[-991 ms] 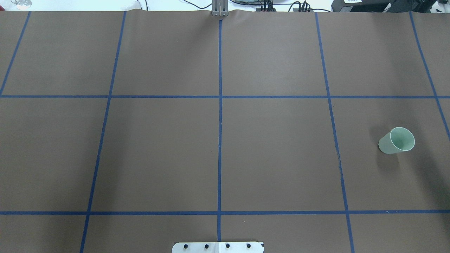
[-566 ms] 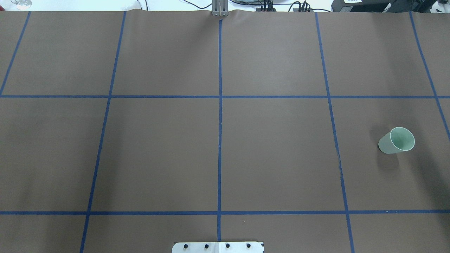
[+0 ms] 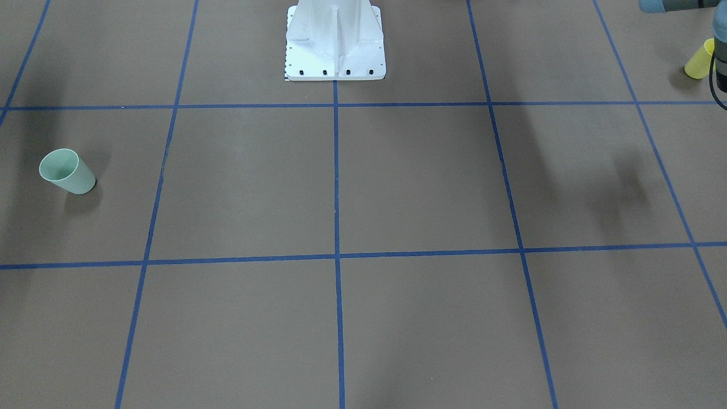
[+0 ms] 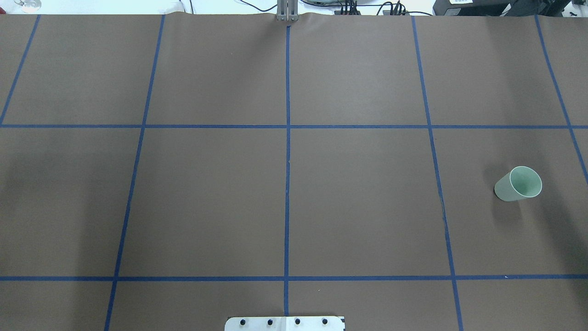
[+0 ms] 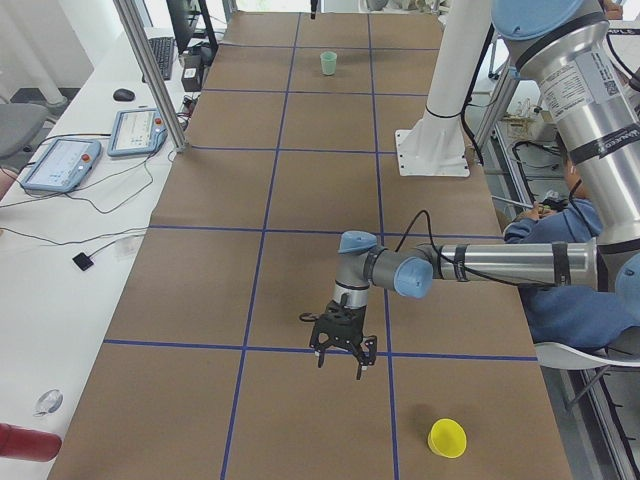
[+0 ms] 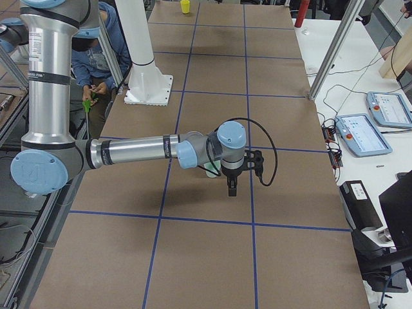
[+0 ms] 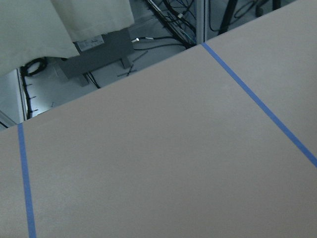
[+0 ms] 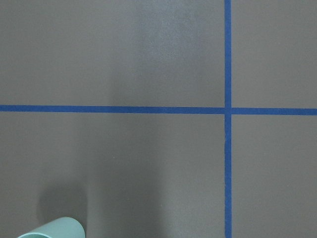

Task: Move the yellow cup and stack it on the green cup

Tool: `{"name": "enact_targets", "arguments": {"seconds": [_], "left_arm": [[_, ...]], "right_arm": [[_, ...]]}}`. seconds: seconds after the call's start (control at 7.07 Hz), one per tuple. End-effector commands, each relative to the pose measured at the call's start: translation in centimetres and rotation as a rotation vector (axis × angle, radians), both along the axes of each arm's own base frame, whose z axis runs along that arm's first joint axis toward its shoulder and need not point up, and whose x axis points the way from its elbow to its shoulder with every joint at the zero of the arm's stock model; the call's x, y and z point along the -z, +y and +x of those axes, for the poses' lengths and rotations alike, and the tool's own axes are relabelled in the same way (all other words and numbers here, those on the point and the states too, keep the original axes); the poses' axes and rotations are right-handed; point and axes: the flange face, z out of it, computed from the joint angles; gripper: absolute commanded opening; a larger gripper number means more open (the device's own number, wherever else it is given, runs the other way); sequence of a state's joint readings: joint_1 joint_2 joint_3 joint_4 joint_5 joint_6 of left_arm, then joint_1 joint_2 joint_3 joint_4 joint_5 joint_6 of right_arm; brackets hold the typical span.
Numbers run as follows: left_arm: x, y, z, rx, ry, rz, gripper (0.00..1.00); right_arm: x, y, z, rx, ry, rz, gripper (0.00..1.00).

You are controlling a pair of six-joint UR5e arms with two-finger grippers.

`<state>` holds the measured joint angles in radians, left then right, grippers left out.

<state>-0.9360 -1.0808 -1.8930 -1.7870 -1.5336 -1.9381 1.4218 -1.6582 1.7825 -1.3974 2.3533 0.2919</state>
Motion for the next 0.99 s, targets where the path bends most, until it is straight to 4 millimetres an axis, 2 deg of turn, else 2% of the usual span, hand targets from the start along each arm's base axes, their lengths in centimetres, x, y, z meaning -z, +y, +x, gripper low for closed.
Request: {"name": "enact_targets", "arguments": {"seconds": [0.0,0.28,0.42,0.57,0.71,0.85], "left_arm": [[-3.1,4.6,1.4,0.127,-0.223,-0.158,1.00],[-4.6,7.3,3.4,0.243,-0.364,-0.192,1.00],[-5.7,8.8,5.2,0.297,-0.398,-0.205,1.00],[-5.8,10.5,8.6,0.327,-0.426,-0.267,1.00],[-7.0,11.2,10.6,0.344,-0.452,-0.245,1.00],[-8.5,11.4,11.3,0.357,-0.482,-0.238,1.00]], "right_arm": [[1.2,0.1,-0.2,0.012,-0.010,0.027,1.00],[0.8,0.9,-0.6,0.025,-0.009,0.025,1.00],[0.4,1.3,-0.5,0.025,-0.009,0.035,1.00],[-0.3,2.4,-0.4,0.026,-0.012,0.049,1.00],[-1.1,3.3,-0.2,0.024,-0.006,0.055,1.00],[-1.2,3.5,-0.1,0.023,-0.003,0.057,1.00]]}}
